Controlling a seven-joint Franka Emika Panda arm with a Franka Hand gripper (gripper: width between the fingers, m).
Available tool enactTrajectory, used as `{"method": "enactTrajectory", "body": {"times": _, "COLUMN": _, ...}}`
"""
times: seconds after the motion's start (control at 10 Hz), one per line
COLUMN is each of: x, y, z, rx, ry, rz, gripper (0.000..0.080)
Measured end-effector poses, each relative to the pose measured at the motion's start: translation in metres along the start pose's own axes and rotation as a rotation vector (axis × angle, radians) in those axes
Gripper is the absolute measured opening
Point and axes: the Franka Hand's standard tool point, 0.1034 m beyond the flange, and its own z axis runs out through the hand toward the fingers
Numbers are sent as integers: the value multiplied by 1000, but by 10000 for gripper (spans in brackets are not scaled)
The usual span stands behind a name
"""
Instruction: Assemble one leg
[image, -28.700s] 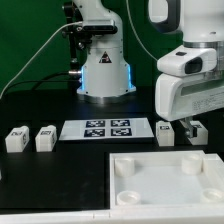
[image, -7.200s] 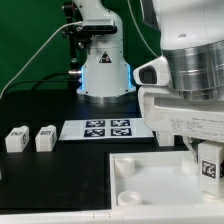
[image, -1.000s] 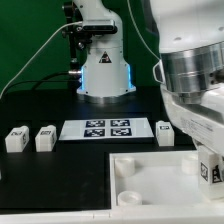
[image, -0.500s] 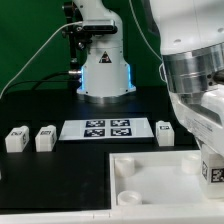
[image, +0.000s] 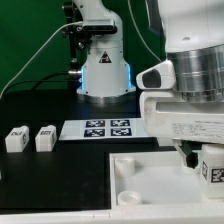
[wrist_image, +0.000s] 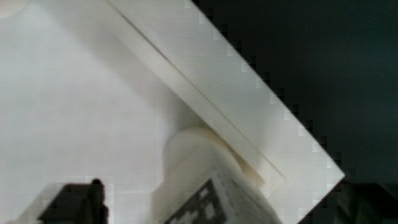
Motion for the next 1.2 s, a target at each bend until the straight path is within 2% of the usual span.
{"method": "enactTrajectory", "body": {"times": 0.2, "x": 2, "y": 1, "z": -1, "rx": -4, "ry": 3, "rz": -189, "gripper": 648}}
{"method": "enactTrajectory", "body": {"times": 0.4, "x": 9, "y": 0, "z": -9, "rx": -32, "ry": 30, "rz": -481, "gripper": 648}}
{"method": "enactTrajectory", "body": {"times": 0.6, "x": 9, "y": 0, "z": -9, "rx": -32, "ry": 30, "rz": -493, "gripper": 629}}
{"method": "enactTrajectory", "body": {"times": 0.7, "x": 9, "y": 0, "z": -9, "rx": -32, "ry": 31, "rz": -462, "gripper": 500}}
{"method": "enactTrajectory", "body": {"times": 0.8, "x": 9, "y": 0, "z": -9, "rx": -30, "ry": 31, "rz": -436, "gripper": 500}}
{"method": "enactTrajectory", "body": {"times": 0.9, "x": 8, "y": -1, "z": -9, "rx": -26, "ry": 30, "rz": -326, "gripper": 295}}
{"method": "enactTrajectory", "body": {"times": 1.2, "x": 9, "y": 0, "z": -9, "rx": -17, "ry": 31, "rz": -69, "gripper": 293}}
